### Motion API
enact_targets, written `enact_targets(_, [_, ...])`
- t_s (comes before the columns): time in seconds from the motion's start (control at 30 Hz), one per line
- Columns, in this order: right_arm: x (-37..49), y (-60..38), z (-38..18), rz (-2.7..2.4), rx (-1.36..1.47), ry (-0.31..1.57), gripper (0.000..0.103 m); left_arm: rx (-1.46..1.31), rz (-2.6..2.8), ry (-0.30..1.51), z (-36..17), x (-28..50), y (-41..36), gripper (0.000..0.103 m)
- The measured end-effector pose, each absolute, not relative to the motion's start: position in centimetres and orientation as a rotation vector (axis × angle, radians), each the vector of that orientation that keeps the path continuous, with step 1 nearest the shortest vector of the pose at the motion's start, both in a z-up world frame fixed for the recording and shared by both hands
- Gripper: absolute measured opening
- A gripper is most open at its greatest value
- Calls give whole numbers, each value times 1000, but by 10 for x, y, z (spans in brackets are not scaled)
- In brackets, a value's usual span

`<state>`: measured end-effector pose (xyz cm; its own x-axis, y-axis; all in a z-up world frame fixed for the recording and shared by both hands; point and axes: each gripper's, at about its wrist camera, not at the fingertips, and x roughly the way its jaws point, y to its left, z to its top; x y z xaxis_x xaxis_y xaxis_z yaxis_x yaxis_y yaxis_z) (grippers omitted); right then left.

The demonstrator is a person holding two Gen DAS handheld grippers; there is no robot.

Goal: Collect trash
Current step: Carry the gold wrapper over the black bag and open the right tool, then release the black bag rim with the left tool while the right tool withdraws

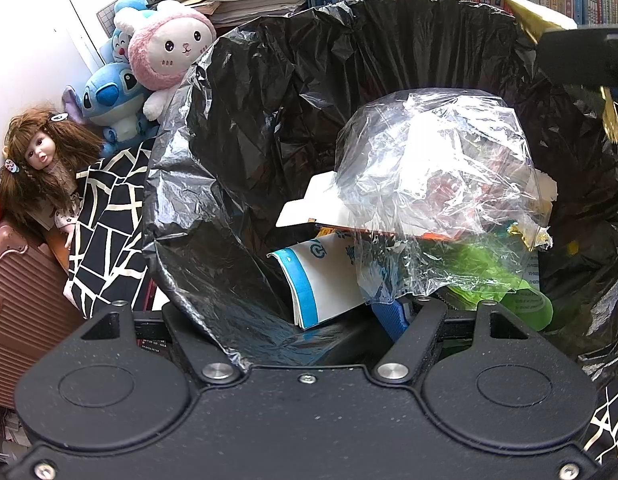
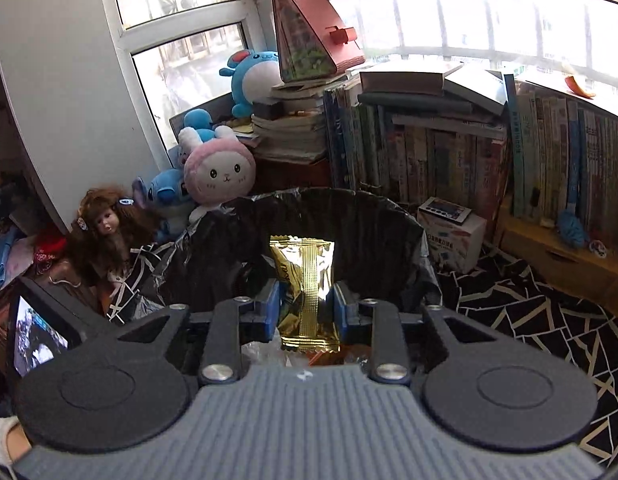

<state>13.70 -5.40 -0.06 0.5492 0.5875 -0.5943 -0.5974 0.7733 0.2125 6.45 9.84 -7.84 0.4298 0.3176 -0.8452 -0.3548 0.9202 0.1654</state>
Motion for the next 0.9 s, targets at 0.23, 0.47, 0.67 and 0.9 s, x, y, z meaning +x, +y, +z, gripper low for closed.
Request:
enact_targets(0.23, [137,-55,-2,684,-15,705,47,-39,419,1046,-78,64,99,71])
enact_targets(0.47, [139,-58,-3,677,-5,709,55,-39,419,1045,-78,64,99,71])
enact_targets(0.67, [138,-60,-4,667,-3,710,59,-39,418,1047,-79,64,99,71])
enact_targets(0.9, [133,-67,1,644,-8,702,70,-43,370,1123,-79,66,101,72])
